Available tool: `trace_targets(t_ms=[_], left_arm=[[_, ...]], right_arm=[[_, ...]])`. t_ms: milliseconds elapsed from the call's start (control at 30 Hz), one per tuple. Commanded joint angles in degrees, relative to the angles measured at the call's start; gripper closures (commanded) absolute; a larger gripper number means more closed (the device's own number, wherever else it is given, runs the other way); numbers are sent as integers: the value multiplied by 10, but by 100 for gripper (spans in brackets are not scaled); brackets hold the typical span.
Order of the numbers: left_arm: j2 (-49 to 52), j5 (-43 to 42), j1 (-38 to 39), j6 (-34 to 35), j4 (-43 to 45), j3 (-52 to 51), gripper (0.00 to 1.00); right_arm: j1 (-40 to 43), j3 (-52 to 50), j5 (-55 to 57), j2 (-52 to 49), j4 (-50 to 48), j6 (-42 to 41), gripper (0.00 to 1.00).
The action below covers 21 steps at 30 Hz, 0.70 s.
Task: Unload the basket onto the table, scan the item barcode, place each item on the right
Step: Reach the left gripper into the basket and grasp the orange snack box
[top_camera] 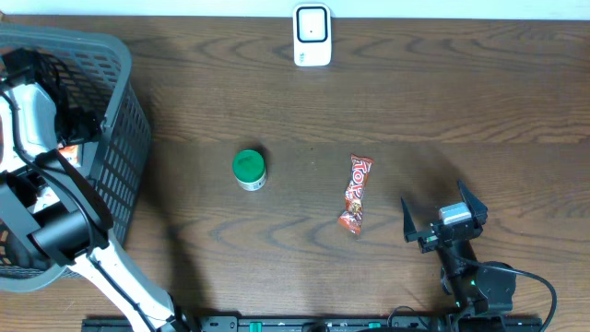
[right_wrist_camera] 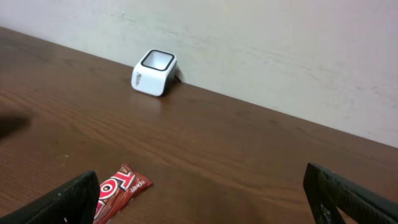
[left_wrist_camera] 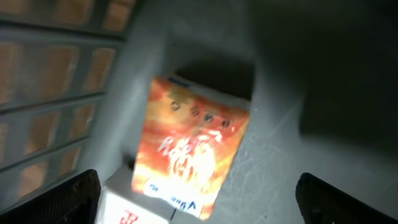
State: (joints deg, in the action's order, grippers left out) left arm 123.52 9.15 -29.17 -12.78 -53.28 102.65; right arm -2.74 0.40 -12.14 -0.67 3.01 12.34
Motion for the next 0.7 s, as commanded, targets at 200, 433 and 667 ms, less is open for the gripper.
trace_targets(t_ms=[200, 433, 667], left_arm=[[15, -73, -28, -18, 50, -37, 4], [16, -90, -35, -18, 92, -85, 4], [16, -111, -36, -18, 120, -123, 38]], right_arm=[[5, -1, -2, 3, 2, -7, 1], [5, -1, -2, 3, 2, -7, 1], [5, -1, -2, 3, 2, -7, 1]])
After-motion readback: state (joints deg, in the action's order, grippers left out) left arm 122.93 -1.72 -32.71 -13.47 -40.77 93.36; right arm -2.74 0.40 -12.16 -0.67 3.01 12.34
